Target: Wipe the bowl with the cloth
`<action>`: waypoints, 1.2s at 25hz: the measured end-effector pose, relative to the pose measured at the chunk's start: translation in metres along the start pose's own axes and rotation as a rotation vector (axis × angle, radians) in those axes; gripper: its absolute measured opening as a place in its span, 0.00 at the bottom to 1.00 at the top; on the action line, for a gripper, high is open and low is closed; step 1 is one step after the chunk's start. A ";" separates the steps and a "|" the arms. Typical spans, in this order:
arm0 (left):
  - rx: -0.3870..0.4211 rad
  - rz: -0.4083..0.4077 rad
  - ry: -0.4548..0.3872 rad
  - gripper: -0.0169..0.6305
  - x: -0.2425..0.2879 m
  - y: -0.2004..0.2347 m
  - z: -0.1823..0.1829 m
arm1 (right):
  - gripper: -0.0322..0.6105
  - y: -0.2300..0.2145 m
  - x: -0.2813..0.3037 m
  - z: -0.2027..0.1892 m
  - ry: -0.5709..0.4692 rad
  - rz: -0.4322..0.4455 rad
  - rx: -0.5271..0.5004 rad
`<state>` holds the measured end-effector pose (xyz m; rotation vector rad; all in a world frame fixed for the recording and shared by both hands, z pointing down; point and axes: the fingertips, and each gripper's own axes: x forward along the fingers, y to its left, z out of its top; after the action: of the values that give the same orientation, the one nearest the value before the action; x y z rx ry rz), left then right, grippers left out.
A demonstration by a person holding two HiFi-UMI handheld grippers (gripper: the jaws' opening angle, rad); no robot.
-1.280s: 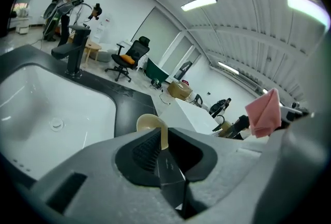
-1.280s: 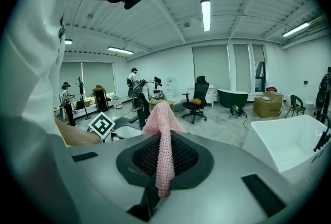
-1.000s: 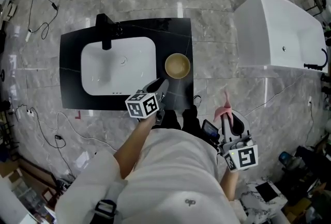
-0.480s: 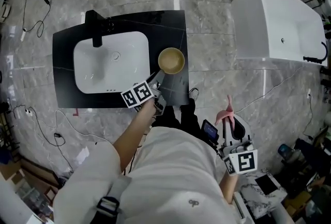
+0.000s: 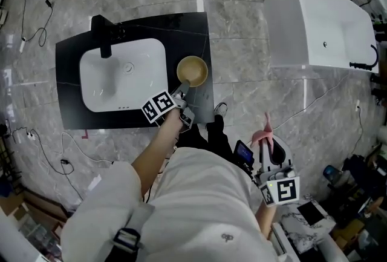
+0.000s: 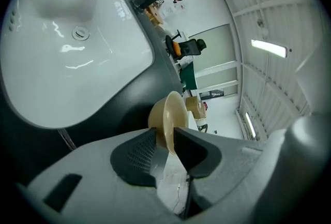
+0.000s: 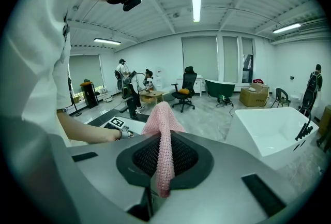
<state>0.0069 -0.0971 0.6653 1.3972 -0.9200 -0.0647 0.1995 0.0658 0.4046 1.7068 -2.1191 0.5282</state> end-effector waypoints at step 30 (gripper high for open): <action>0.042 -0.078 0.024 0.08 -0.057 -0.048 0.000 | 0.07 0.049 0.034 0.036 -0.126 0.214 -0.082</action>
<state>-0.0089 -0.0769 0.5952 1.4697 -0.8504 -0.0880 0.1429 0.0287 0.3874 1.5141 -2.3953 0.3947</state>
